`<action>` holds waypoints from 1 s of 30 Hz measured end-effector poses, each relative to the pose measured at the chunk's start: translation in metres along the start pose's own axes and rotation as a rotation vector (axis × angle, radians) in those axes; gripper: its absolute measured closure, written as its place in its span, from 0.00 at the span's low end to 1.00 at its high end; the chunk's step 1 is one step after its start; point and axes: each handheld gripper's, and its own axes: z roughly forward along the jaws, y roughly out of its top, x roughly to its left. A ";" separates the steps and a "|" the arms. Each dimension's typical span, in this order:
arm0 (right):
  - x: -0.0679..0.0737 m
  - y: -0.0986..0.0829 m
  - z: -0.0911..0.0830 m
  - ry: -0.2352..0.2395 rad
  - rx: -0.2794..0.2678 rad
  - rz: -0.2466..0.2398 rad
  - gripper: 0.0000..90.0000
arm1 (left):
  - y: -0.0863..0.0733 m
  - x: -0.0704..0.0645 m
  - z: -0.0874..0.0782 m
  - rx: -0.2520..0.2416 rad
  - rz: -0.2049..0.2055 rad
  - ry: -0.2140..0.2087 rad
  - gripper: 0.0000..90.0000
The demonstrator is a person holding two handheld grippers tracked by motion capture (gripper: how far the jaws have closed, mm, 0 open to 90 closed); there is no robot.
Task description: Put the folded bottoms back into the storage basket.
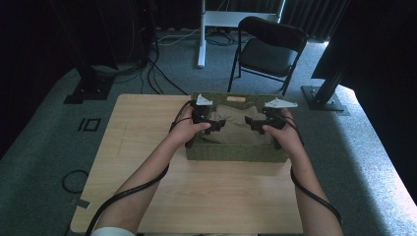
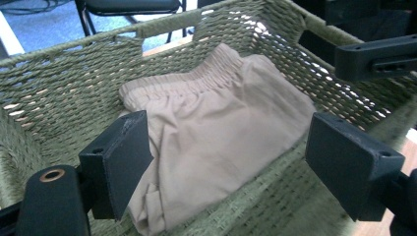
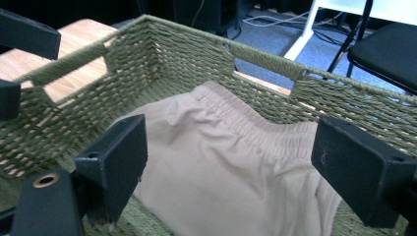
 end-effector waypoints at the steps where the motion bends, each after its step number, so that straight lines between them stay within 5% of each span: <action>1: 0.001 0.000 -0.002 0.001 -0.009 0.003 0.15 | 0.000 -0.002 -0.002 -0.004 0.005 -0.005 0.20; 21: 0.022 -0.026 -0.040 0.021 -0.058 -0.048 0.13 | -0.031 -0.028 -0.033 -0.034 0.049 -0.030 0.20; 30: 0.037 -0.050 -0.055 0.073 -0.083 -0.042 0.13 | -0.048 -0.046 -0.047 -0.056 0.071 -0.049 0.20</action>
